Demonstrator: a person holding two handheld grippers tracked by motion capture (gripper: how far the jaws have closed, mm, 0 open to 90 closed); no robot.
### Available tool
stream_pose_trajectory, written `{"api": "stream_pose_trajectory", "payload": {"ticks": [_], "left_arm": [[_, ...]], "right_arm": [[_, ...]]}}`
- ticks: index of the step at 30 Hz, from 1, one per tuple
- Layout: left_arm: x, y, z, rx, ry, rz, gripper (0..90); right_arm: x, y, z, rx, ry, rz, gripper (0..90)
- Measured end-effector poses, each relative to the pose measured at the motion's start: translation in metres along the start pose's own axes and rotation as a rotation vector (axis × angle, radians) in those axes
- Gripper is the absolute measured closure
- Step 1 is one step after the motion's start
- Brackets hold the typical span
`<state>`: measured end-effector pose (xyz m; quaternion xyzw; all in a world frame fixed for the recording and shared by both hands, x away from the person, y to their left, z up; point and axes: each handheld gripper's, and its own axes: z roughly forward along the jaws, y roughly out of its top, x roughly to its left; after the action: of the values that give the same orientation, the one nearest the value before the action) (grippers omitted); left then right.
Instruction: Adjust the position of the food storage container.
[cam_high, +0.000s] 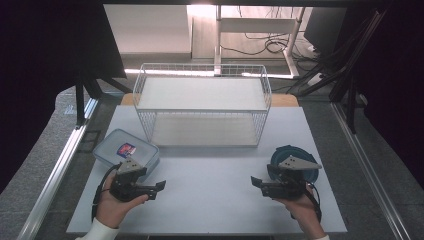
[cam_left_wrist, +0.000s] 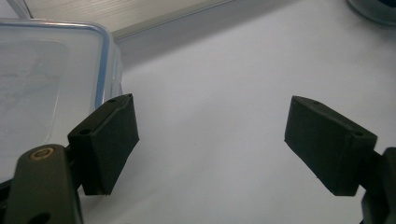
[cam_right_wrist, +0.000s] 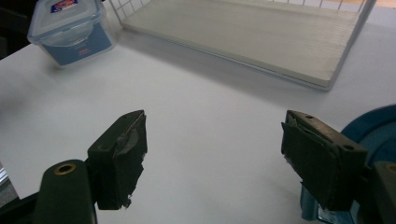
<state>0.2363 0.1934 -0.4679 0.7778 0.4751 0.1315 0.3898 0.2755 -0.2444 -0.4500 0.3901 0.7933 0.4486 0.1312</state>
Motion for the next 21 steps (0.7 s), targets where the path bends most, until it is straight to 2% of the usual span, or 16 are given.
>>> {"api": "stream_pose_trajectory", "payload": {"ticks": [4,12,21], "left_arm": [[-0.002,0.003,0.003,0.005,-0.006,0.009,17.1],[-0.003,-0.002,0.003,0.013,-0.007,0.018,17.4],[-0.011,0.001,-0.002,-0.014,-0.014,0.021,18.7]], "right_arm": [[0.002,0.000,0.000,0.006,0.009,-0.023,22.6],[0.002,0.000,-0.003,0.021,0.004,-0.009,22.9],[0.006,0.000,-0.006,0.037,-0.010,0.000,23.1]]}}
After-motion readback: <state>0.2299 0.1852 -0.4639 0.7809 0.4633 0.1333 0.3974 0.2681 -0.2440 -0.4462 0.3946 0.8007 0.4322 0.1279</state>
